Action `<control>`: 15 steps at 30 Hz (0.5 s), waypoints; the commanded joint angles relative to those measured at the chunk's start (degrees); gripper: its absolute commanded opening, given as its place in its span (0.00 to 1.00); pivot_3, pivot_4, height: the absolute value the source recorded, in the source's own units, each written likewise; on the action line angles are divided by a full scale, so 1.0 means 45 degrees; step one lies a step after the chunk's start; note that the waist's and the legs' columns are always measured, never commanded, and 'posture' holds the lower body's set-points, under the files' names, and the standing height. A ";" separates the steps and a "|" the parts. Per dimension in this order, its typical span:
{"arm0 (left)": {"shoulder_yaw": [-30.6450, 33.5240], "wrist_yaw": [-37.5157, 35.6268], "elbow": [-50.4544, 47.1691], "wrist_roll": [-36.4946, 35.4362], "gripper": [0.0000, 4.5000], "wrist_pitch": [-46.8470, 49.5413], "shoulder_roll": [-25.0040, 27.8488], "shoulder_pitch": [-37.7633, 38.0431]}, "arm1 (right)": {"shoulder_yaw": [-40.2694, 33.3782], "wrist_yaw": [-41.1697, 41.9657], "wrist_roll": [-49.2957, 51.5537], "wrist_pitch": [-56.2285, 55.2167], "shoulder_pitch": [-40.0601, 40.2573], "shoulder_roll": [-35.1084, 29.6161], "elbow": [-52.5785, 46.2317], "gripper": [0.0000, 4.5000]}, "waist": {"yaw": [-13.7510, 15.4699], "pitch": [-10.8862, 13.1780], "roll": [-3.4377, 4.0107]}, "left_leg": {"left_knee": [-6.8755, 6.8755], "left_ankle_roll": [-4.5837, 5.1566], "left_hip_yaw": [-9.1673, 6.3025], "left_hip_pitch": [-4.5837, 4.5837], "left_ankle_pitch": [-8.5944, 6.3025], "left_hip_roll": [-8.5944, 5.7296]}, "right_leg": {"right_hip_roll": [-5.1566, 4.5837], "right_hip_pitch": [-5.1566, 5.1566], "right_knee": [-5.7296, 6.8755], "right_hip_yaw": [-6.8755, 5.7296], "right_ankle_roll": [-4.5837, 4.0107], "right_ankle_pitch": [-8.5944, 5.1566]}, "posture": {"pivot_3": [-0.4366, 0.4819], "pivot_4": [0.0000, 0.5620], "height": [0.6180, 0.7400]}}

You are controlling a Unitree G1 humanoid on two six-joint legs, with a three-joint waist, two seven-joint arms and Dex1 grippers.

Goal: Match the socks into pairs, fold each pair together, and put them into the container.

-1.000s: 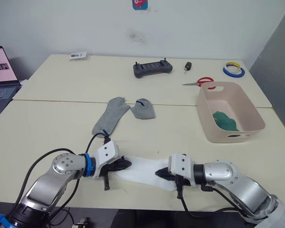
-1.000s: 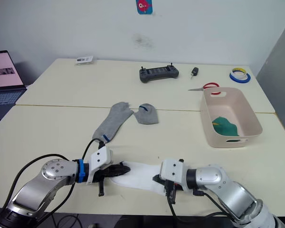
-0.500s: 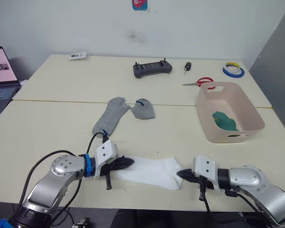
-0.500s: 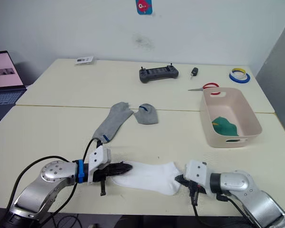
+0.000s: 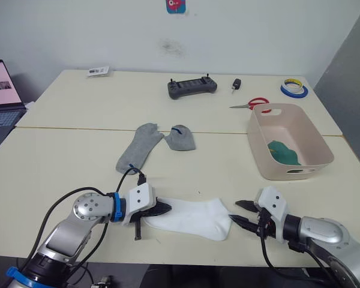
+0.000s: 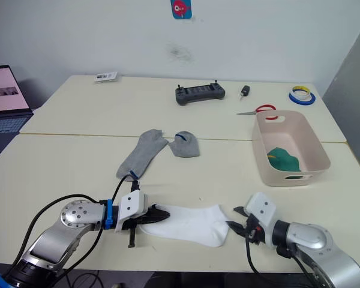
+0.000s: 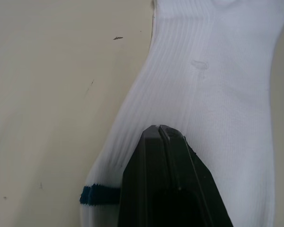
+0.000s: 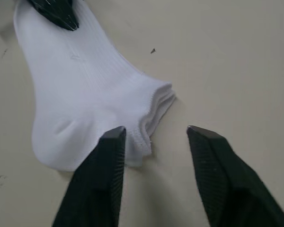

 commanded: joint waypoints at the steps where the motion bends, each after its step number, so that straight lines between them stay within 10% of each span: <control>1: -0.0232 0.0080 0.0202 0.0326 0.00 0.0087 -0.0076 0.0099 | 0.0656 -0.0837 -0.0470 0.0304 -0.0206 0.0442 -0.0287 0.68 | -0.0003 -0.0001 0.0002 | 0.0000 0.0000 -0.0001 0.0000 0.0000 0.0000 | 0.0000 -0.0001 0.0001 0.0000 0.0000 0.0000 | 0.48 0.27 0.97; 7: -0.0051 0.0304 0.0030 0.0232 0.00 0.0162 -0.0241 0.0091 | 0.1914 -0.1109 -0.1244 0.0691 -0.0508 0.0463 0.0080 0.68 | -0.0004 -0.0012 0.0002 | 0.0001 0.0000 0.0004 -0.0001 0.0000 -0.0007 | -0.0001 -0.0002 0.0000 0.0004 0.0001 0.0000 | 0.48 0.27 0.97; 15: 0.0560 0.0516 -0.0633 -0.0389 0.00 0.0450 -0.0220 0.0210 | 0.1767 -0.0744 -0.1112 0.0819 -0.0773 0.0203 0.0169 0.16 | -0.0008 -0.0018 0.0000 | 0.0001 0.0000 0.0000 0.0002 0.0000 0.0000 | 0.0001 0.0000 0.0001 0.0002 0.0001 0.0000 | 0.48 0.27 0.97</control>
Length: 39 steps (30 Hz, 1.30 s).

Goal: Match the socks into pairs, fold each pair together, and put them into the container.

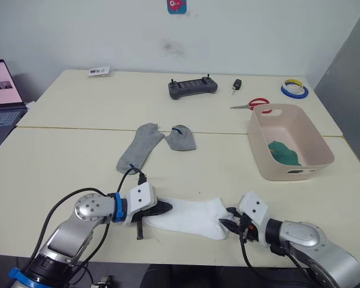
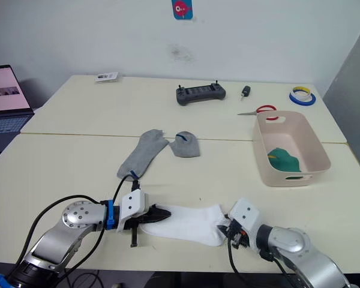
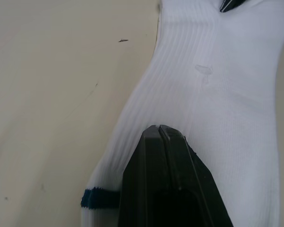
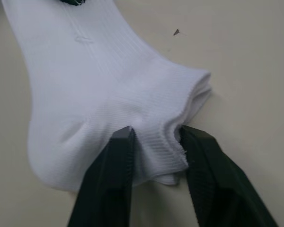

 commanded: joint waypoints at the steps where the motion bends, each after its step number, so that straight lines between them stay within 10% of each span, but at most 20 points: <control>1: 0.0413 0.0179 -0.0561 -0.0224 0.00 0.0165 0.0010 0.0093 | -0.0549 0.0277 0.0157 0.0123 -0.0183 -0.0352 0.0125 0.08 | 0.0000 0.0000 0.0000 | 0.0000 0.0000 -0.0002 0.0000 0.0000 0.0000 | 0.0000 0.0000 0.0000 -0.0001 0.0000 0.0000 | 0.48 0.27 0.97; 26: -0.1465 0.0240 0.1005 0.0910 0.00 0.0086 -0.1455 -0.1379 | -0.0493 0.2965 0.3272 0.2499 -0.5338 -0.1068 -0.0119 0.00 | -0.0005 0.0002 0.0002 | 0.0017 0.0002 -0.0008 -0.0004 -0.0001 0.0000 | 0.0015 0.0002 0.0006 -0.0003 -0.0002 0.0001 | 0.48 0.27 0.97; 39: -0.0235 -0.0279 -0.0640 -0.0199 0.00 0.1237 0.0144 -0.0300 | 0.0613 0.2802 0.3732 0.3689 -0.7190 0.0209 0.1286 0.00 | -0.0018 0.0007 0.0007 | 0.0016 0.0002 -0.0003 -0.0014 -0.0001 0.0001 | 0.0005 -0.0019 0.0009 -0.0001 -0.0003 0.0002 | 0.48 0.27 0.97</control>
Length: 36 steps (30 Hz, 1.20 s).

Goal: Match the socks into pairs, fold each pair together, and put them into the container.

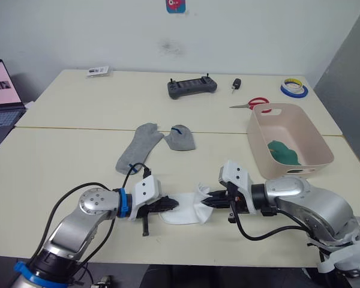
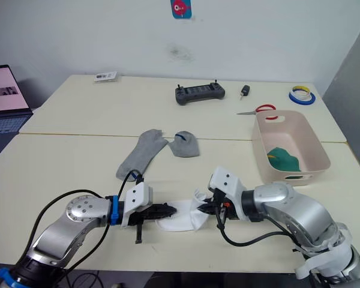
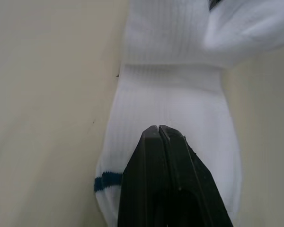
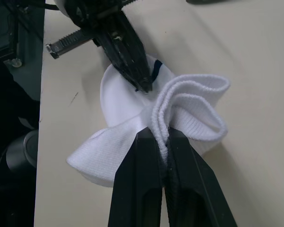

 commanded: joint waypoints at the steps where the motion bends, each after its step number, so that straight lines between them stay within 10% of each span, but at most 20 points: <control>1: -0.0106 0.0181 0.0421 0.0431 0.00 -0.0341 -0.0047 0.0099 | 0.0054 0.0136 0.0338 0.0095 -0.0417 0.0212 -0.0073 0.00 | 0.0003 0.0000 -0.0001 | 0.0001 0.0000 -0.0003 -0.0001 0.0000 0.0001 | 0.0000 -0.0001 0.0000 -0.0002 0.0000 0.0000 | 0.48 0.27 0.97; 22: 0.0208 0.0144 0.1045 0.0396 0.00 -0.0809 -0.0048 0.0643 | 0.2717 -0.1291 -0.1363 -0.0419 -0.1688 0.3626 0.3137 0.00 | -0.0056 -0.0004 0.0004 | -0.0009 0.0001 -0.0005 0.0007 -0.0001 0.0013 | 0.0002 -0.0013 0.0008 -0.0002 -0.0002 0.0001 | 0.48 0.27 0.97; 33: 0.2331 0.0766 -0.0463 -0.2137 0.00 0.1715 -0.0125 0.1544 | 0.1116 -0.1169 -0.0002 0.1122 -0.1545 0.3336 0.1491 0.79 | -0.0046 -0.0002 0.0005 | -0.0012 0.0001 -0.0008 -0.0005 -0.0001 0.0013 | -0.0006 -0.0022 0.0010 -0.0001 -0.0002 0.0001 | 0.48 0.27 0.97; 36: 0.3050 0.0804 -0.0952 -0.2735 0.00 0.2420 0.0130 0.2125 | 0.0725 -0.0965 0.0400 0.1326 -0.1502 0.2863 0.1063 0.79 | -0.0042 0.0000 0.0004 | -0.0012 0.0001 -0.0011 -0.0006 -0.0001 0.0012 | -0.0009 -0.0023 0.0008 -0.0004 -0.0002 0.0000 | 0.48 0.27 0.97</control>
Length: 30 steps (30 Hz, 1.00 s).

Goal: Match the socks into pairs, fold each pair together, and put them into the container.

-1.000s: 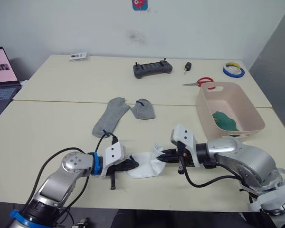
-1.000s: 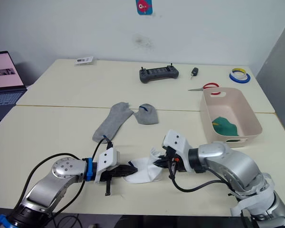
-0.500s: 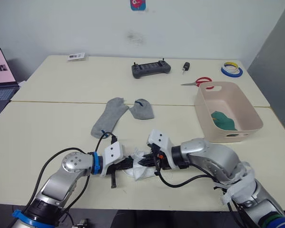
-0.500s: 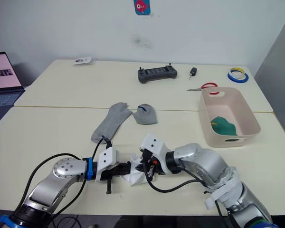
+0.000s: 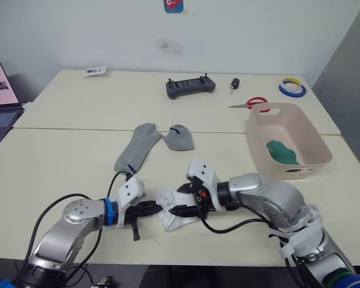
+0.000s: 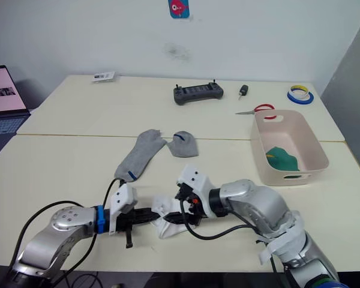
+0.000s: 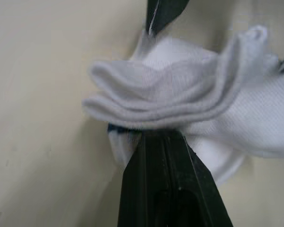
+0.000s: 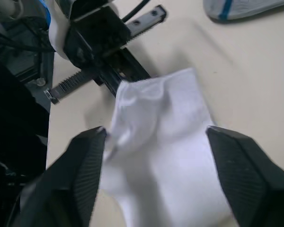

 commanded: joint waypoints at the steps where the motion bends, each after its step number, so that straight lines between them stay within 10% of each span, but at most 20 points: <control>1: 0.1023 0.0103 -0.0870 -0.0891 0.00 0.0799 0.0337 0.0447 | -0.0638 0.0336 0.0635 0.0123 0.0050 -0.0304 -0.0901 0.79 | 0.0003 0.0001 0.0001 | -0.0002 0.0000 0.0000 0.0000 0.0000 0.0000 | 0.0000 -0.0001 0.0000 -0.0001 0.0000 0.0000 | 0.48 0.27 0.97; 8: 0.3775 0.0933 -0.0949 -0.2197 0.00 0.1904 0.0693 0.0174 | -0.0336 0.0786 -0.0101 -0.1873 0.0355 -0.1354 -0.1159 0.66 | 0.0016 0.0005 0.0000 | -0.0006 0.0001 -0.0008 0.0000 0.0000 0.0002 | 0.0000 -0.0004 -0.0006 -0.0009 0.0001 -0.0001 | 0.48 0.27 0.97; 16: 0.1078 0.0593 -0.2599 -0.1962 0.00 0.2283 0.0723 -0.1985 | 0.1579 0.0444 -0.2323 -0.3794 0.0348 -0.0980 0.0307 0.00 | 0.0026 0.0006 -0.0008 | 0.0001 -0.0005 0.0020 -0.0004 0.0002 -0.0017 | -0.0015 0.0005 -0.0013 0.0008 0.0004 0.0001 | 0.48 0.27 0.97; 21: -0.0916 0.0085 -0.1154 0.0046 0.00 0.0853 0.1002 -0.1976 | 0.2369 0.0404 -0.3565 -0.4448 0.0267 -0.0701 0.1316 0.00 | -0.0068 0.0009 -0.0003 | -0.0013 -0.0004 0.0021 0.0003 0.0002 -0.0003 | 0.0014 -0.0014 -0.0007 0.0016 0.0000 0.0001 | 0.48 0.27 0.97; 30: -0.0411 -0.0225 0.0772 0.0678 0.00 -0.0865 0.0892 -0.1738 | 0.1660 0.0893 -0.3948 -0.4930 0.0703 -0.1293 0.1218 0.00 | 0.0019 0.0009 -0.0004 | -0.0008 -0.0003 0.0020 -0.0002 0.0001 -0.0011 | -0.0006 -0.0009 -0.0010 0.0007 0.0001 0.0000 | 0.48 0.27 0.97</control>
